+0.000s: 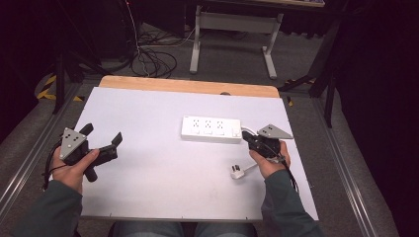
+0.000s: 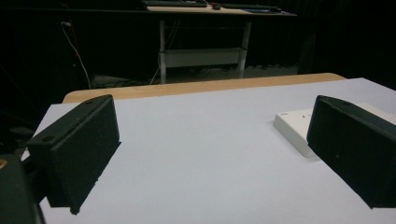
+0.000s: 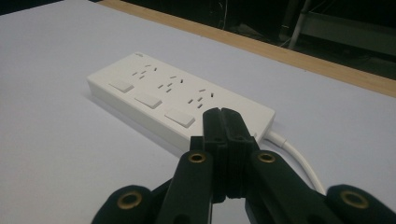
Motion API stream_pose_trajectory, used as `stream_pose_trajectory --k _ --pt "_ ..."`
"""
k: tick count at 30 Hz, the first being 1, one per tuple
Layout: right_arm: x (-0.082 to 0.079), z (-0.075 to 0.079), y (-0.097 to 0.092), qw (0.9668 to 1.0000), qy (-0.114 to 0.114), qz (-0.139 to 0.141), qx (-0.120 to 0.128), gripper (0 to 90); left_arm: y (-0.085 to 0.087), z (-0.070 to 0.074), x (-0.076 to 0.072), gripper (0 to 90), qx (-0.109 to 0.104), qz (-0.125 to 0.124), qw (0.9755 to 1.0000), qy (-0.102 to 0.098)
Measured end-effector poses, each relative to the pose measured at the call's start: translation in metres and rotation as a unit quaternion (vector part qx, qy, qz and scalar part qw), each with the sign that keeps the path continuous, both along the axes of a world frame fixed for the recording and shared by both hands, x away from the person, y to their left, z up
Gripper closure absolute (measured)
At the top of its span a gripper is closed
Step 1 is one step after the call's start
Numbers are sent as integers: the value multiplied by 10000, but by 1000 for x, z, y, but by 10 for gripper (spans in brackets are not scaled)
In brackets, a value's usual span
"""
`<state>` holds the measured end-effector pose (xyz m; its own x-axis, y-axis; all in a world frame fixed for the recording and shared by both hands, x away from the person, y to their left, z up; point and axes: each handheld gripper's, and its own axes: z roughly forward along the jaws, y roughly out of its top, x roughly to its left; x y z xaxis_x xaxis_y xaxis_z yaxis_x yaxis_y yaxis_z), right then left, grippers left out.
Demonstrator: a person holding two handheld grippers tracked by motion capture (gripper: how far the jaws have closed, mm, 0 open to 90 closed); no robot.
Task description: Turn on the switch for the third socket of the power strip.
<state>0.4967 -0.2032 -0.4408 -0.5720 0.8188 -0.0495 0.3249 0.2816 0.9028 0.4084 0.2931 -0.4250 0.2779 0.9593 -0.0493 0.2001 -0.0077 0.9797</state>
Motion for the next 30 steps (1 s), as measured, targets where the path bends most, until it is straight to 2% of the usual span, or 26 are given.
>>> stream_pose_trajectory --k 30 --pt "16 -1 28 9993 38 345 -125 900 7 -1 -8 30 31 114 9999 36"
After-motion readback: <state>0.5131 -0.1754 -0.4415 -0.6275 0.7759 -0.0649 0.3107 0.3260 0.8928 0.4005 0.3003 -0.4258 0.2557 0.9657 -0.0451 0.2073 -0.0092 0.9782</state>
